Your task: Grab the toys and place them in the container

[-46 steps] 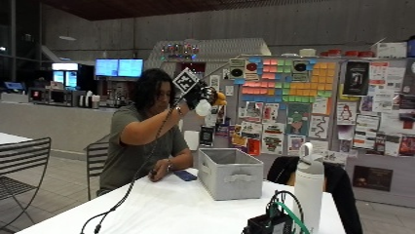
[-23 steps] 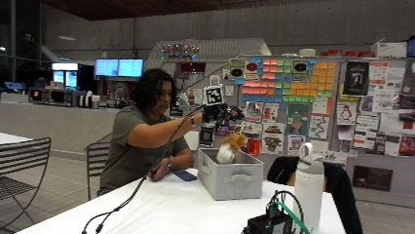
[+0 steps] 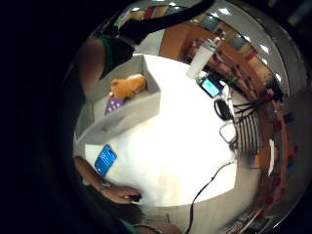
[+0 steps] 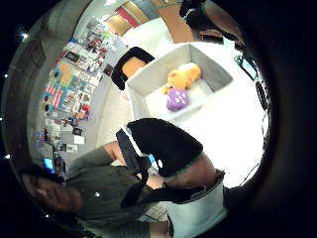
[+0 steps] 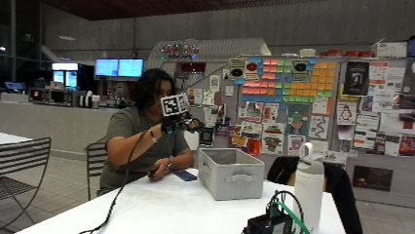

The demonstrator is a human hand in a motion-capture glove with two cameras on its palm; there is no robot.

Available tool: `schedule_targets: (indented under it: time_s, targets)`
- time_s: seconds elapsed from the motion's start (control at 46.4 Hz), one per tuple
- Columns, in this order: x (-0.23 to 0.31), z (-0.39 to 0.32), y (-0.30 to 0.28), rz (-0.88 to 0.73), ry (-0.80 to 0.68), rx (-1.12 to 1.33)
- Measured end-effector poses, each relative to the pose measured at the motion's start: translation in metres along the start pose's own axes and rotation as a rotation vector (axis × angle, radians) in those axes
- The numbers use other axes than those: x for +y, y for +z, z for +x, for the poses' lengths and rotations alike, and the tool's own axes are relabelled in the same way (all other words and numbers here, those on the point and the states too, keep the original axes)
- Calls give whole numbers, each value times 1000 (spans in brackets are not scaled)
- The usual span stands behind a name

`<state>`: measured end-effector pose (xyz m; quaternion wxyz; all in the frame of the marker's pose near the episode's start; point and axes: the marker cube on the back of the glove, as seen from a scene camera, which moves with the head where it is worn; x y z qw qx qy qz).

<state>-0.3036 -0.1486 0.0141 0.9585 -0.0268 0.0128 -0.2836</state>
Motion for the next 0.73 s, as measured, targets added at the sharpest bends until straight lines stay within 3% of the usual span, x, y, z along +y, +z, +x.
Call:
schedule_targets:
  time_s: [0.323,0.733]
  targets:
    - [109,63,33,-14,74,8]
    - [123,85,47,-44,116,5]
